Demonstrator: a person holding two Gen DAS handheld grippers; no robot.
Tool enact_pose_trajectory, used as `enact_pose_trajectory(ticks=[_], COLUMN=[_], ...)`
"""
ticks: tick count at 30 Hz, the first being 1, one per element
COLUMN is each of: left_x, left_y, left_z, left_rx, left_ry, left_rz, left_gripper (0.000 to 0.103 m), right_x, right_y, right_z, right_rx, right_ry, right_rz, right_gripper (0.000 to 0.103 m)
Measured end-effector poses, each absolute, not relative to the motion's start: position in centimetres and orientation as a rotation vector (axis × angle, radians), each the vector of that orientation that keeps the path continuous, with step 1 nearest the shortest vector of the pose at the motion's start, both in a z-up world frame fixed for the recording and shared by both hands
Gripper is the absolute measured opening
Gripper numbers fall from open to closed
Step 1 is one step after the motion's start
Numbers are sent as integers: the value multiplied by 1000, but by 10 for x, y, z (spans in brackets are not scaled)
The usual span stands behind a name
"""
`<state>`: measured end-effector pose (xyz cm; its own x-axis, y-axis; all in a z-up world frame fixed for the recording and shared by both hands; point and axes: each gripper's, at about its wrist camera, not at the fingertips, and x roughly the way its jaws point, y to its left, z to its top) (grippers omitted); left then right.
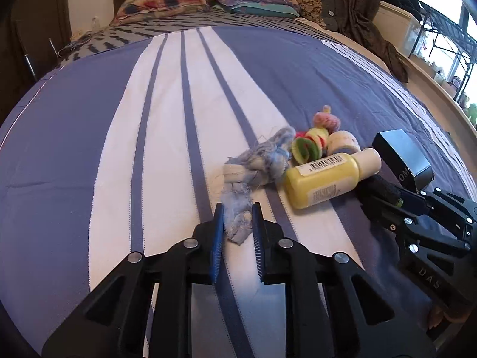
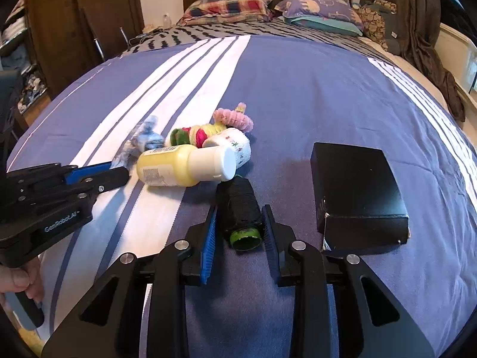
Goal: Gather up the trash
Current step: 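Grasp the black spool with right tool while left tool grasps blue-grey cloth, then lower both held items over the bin and open both tools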
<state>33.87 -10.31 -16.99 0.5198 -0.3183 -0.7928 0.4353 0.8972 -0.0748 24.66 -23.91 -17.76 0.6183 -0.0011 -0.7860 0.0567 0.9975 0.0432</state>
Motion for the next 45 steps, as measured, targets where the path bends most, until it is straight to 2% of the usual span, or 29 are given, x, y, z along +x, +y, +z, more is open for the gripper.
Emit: enact_pose_trajectory(ticks=[7,28,33,40,45], left_x=[296,85,42,-6,-26], left_y=[-90,-36,-25,-17,-19], left_z=[-162,-126,-118,-127,-155], left_rx=[154,127,131,135,128], left_ry=[905,802,764,770,835], left_rz=[-468,-479,-498,-539,-562], left_gripper=[12,11,8,8,8], right_x=[213,42,0,-43,-56], right_y=[-233,-201,-197,-192,-188], right_z=[-168,-135,-131,-140,-167], right_rx=[61,97,94,104,114], right_ry=[888,821,793,801,868], right_rz=[-28,34,46,73,85], right_gripper=[29,29,29,29,29])
